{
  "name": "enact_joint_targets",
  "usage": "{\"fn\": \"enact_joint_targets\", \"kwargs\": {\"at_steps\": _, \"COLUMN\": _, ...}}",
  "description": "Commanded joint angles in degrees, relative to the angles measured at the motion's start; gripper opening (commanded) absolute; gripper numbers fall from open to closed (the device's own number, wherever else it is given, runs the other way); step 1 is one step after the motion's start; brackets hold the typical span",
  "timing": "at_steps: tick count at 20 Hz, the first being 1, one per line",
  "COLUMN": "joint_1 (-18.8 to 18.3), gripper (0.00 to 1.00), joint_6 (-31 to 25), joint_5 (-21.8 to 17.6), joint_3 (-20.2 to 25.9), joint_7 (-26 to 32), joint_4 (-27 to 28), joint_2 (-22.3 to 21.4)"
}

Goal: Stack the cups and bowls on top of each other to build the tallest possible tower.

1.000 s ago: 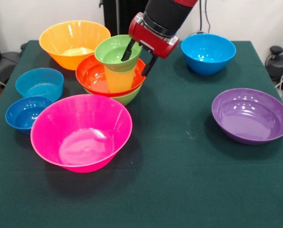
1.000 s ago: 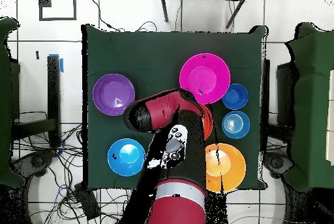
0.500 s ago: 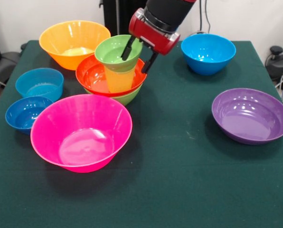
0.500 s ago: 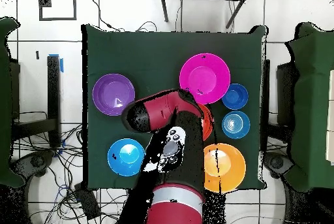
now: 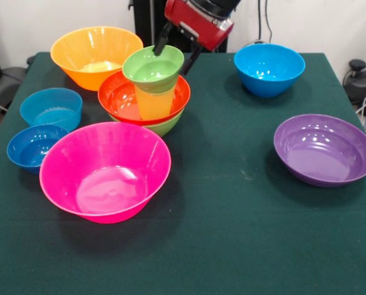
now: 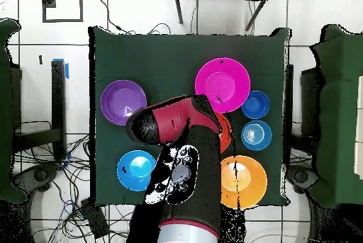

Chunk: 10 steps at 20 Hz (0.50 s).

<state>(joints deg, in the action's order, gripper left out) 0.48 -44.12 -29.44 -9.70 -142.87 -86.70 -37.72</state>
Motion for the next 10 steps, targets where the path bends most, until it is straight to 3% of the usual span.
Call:
{"fn": "enact_joint_targets", "kwargs": {"at_steps": 1, "joint_1": -0.58, "gripper": 1.00, "joint_6": -7.90, "joint_5": 0.11, "joint_3": 4.06, "joint_7": 9.36, "joint_4": -1.01, "joint_2": -2.15}}
{"fn": "enact_joint_targets", "kwargs": {"at_steps": 5, "joint_1": -0.49, "gripper": 1.00, "joint_6": -9.81, "joint_5": 1.57, "joint_3": 4.68, "joint_7": 7.85, "joint_4": -0.56, "joint_2": -3.59}}
{"fn": "enact_joint_targets", "kwargs": {"at_steps": 10, "joint_1": -1.36, "gripper": 1.00, "joint_6": -4.41, "joint_5": 5.94, "joint_3": 7.49, "joint_7": 2.43, "joint_4": -1.76, "joint_2": -1.70}}
